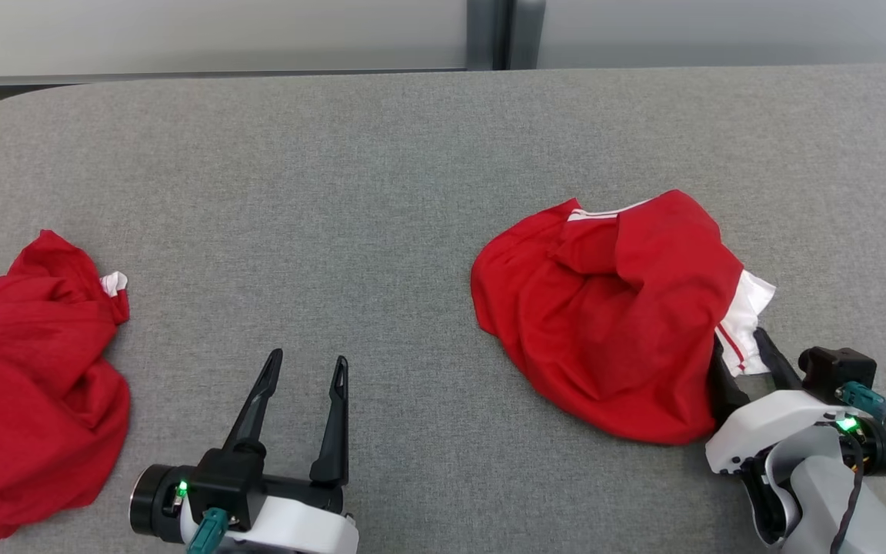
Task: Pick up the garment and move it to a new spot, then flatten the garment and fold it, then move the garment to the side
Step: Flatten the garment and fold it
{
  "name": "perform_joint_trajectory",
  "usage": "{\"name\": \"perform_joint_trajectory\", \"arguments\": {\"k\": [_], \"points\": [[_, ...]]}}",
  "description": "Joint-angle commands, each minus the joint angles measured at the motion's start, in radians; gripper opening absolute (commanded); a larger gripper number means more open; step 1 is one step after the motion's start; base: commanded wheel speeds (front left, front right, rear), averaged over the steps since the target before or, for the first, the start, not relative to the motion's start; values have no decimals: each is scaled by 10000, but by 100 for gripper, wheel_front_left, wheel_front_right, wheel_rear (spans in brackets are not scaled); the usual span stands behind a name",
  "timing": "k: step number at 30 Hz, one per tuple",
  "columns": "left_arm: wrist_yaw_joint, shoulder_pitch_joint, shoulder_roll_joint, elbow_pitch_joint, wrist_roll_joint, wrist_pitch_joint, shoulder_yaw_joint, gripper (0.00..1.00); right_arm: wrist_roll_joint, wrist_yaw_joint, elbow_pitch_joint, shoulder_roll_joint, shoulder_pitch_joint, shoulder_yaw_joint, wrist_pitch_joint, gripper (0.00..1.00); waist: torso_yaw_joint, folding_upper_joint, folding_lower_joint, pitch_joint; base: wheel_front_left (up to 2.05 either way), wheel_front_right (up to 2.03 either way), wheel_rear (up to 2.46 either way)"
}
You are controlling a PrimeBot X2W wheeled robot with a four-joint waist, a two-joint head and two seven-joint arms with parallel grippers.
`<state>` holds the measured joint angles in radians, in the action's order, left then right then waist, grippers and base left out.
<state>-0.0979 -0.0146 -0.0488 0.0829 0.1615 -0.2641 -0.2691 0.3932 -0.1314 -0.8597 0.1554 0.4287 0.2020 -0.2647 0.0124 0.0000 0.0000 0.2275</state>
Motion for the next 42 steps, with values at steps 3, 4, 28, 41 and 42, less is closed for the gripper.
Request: {"name": "perform_joint_trajectory", "arguments": {"k": [3, 4, 28, 41, 42], "points": [[-77, -181, -34, 16, 43, -5, 44, 100, 200, 13, -256, 78, 242, 271, 10, 0, 6, 0, 0, -104, 0, 0, 0], [-75, -137, -34, 21, 47, -5, 64, 100, 200, 13, -194, 186, 351, 242, 7, 0, -16, 0, 0, -160, 0, 0, 0], [233, 626, -34, -9, 357, -5, 72, 100, -2977, 10, 5025, 357, 3367, -921, 1, 0, -189, 0, 0, -1707, 0, 0, 0], [325, 264, -34, -52, 348, -5, 40, 100, -1121, 10, 4358, -830, -118, 4655, -1, 0, 306, 0, 0, -1184, 0, 0, 0], [320, 249, -34, -65, 332, -5, 90, 100, -978, 10, 4363, -823, -280, 5105, -1, 0, 310, 0, 0, -1142, 0, 0, 0]]}}
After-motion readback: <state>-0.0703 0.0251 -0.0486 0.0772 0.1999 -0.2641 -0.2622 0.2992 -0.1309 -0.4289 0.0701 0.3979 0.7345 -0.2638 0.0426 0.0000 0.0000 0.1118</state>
